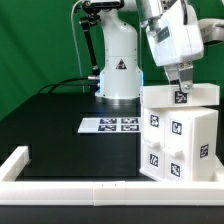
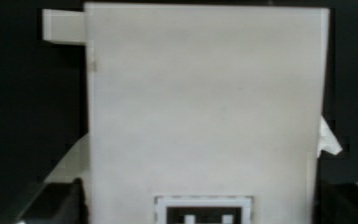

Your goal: Assemble cabinet

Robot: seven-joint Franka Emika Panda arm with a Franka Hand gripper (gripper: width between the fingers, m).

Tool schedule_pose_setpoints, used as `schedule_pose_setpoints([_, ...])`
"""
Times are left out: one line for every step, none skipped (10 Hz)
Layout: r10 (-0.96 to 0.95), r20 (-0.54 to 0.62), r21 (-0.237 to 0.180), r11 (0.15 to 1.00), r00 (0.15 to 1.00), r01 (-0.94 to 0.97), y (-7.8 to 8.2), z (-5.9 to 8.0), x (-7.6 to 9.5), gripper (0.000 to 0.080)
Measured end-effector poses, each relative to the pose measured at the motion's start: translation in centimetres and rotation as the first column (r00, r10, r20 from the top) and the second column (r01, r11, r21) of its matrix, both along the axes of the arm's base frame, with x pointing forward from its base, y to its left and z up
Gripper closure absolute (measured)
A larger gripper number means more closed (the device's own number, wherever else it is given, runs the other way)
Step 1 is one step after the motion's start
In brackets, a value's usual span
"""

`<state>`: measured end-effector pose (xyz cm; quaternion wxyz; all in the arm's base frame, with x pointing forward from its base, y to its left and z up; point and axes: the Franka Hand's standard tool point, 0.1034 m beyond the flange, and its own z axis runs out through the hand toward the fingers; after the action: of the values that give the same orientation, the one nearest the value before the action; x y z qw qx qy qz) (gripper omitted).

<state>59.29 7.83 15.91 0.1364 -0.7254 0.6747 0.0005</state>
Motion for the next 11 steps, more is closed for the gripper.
schedule_pose_setpoints([0.012,0.005,-0.001,1.000,1.000,-0.012,0.1,0.2,0.0,0.0068])
schedule_pose_setpoints([0.027,0.020,0.003,1.000,0.999,-0.027,0.2,0.9,0.1,0.0015])
schedule_pose_setpoints([0.035,0.034,0.009,0.999,0.999,-0.035,0.3,1.7,0.3,0.0015])
schedule_pose_setpoints([0.039,0.052,0.019,0.999,0.998,-0.040,0.3,2.6,0.5,0.0002])
schedule_pose_setpoints([0.030,0.060,0.033,0.999,0.998,-0.032,0.3,3.0,0.7,0.0002])
schedule_pose_setpoints([0.043,0.064,0.033,0.998,0.997,-0.045,0.3,3.0,0.7,0.0002])
schedule_pose_setpoints([0.071,0.070,0.026,0.997,0.995,-0.073,0.4,2.9,0.7,0.0002])
schedule_pose_setpoints([0.139,0.079,0.002,0.990,0.987,-0.140,0.4,2.9,0.7,0.0002])
schedule_pose_setpoints([0.313,0.095,-0.053,0.950,0.945,-0.309,0.5,2.8,0.9,0.0002])
schedule_pose_setpoints([0.439,0.105,-0.091,0.898,0.892,-0.431,0.7,2.9,1.2,0.0002])
schedule_pose_setpoints([0.524,0.108,-0.114,0.851,0.845,-0.513,0.9,3.0,1.3,0.0002])
